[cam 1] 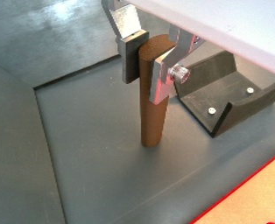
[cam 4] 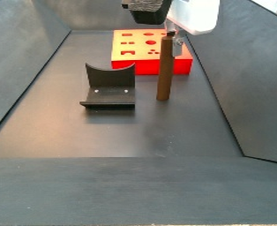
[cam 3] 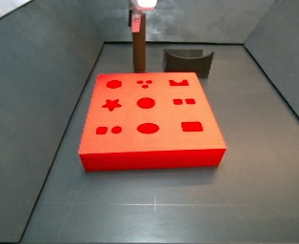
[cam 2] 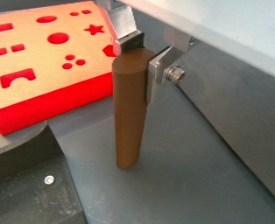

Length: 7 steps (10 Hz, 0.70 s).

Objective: Pick up the oval object. Move up. Move to above the board. Insert the oval object.
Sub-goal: Pick up the oval object, then move up.

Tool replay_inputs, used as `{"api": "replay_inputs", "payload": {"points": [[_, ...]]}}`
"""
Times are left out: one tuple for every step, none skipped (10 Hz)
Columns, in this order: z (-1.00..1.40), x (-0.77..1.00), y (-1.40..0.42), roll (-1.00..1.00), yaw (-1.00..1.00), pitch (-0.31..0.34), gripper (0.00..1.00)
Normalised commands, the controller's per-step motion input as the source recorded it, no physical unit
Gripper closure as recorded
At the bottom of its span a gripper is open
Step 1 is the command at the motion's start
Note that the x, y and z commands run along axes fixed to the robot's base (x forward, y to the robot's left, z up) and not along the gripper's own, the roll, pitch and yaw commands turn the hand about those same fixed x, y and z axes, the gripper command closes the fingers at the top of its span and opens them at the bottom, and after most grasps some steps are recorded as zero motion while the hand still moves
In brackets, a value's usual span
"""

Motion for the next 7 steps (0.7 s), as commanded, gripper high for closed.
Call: {"api": "replay_inputs", "payload": {"points": [[0.00,0.00,0.00,0.00,0.00,0.000,1.00],[0.83,0.00,0.00,0.00,0.00,0.000,1.00],[0.83,-0.03,0.01,0.00,0.00,0.024,1.00],[0.72,-0.06,0.00,-0.01,0.00,0.045,1.00],[0.58,-0.04,0.00,-0.02,-0.01,0.045,1.00],[0.35,-0.01,0.00,-0.03,-0.01,0.052,1.00],[0.17,0.00,0.00,-0.04,-0.01,0.065,1.00]]}}
